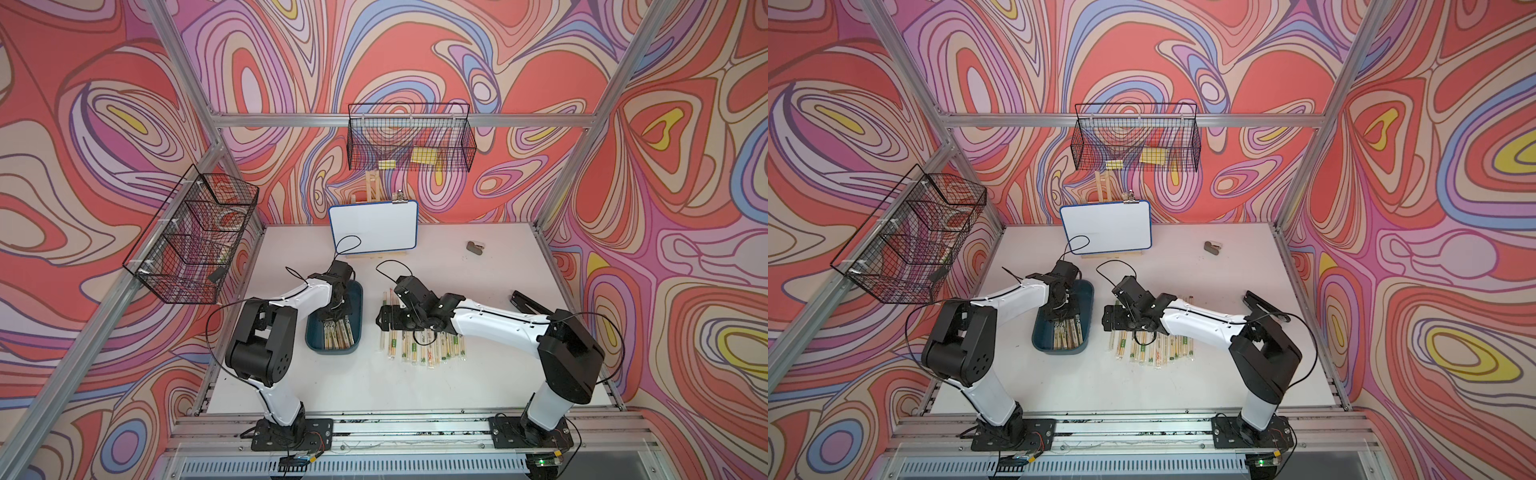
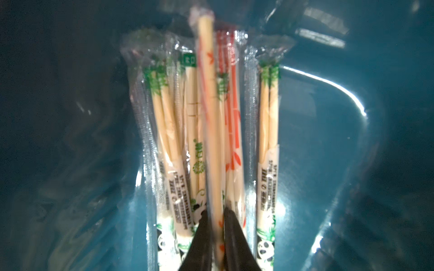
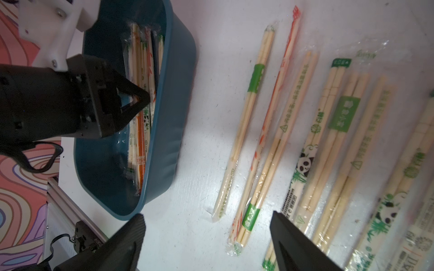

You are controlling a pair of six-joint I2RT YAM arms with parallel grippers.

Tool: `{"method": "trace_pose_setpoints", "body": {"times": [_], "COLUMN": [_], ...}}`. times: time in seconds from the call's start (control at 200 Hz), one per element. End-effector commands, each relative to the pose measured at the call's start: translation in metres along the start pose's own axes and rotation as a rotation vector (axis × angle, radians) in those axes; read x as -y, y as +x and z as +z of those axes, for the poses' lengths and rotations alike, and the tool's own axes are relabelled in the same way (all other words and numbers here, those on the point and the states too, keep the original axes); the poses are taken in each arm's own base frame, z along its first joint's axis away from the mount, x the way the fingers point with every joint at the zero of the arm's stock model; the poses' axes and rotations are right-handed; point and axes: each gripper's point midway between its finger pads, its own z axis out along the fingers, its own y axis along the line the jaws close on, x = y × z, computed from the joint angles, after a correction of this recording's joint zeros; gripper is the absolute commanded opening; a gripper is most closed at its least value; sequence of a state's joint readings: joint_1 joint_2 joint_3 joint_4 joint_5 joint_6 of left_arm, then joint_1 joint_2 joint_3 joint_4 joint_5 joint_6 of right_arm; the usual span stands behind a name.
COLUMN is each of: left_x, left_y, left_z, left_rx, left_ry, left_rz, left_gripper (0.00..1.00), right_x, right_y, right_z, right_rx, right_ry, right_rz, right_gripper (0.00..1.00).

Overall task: Take the paired disposable chopsticks out of the storage box
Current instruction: Pick up the paired disposable chopsticks from the storage box.

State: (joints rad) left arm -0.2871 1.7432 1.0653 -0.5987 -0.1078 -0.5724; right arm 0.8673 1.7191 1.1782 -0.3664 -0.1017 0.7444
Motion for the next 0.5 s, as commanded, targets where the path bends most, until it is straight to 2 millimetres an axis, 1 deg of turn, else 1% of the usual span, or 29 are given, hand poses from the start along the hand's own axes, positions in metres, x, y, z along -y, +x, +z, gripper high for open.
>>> {"method": "trace_pose_setpoints", "body": {"times": [0.0, 0.185, 0.285, 0.496], "left_x": [-0.004, -0.005, -0.006, -0.007], "left_y": [-0.004, -0.010, -0.016, -0.031], "left_z": [-0.012, -0.029, -0.041, -0.077], "left_rx": [0.016, 0.044, 0.069, 0.141], "left_ry": [-0.002, 0.000, -0.002, 0.025], "left_rz": [0.001, 0.002, 0.006, 0.020], "left_gripper": [0.13, 0.12, 0.11, 0.10], "right_x": [-0.004, -0.006, -0.006, -0.008], "right_y": [-0.002, -0.003, -0.004, -0.006], "right_z": [0.003, 0.002, 0.003, 0.002], "right_rx": [0.005, 0.007, 0.007, 0.014], "right_ry": [-0.005, -0.009, -0.011, -0.016], "right_rz": [-0.014, -0.015, -0.016, -0.018], "right_gripper": [0.89, 0.89, 0.89, 0.89]}}
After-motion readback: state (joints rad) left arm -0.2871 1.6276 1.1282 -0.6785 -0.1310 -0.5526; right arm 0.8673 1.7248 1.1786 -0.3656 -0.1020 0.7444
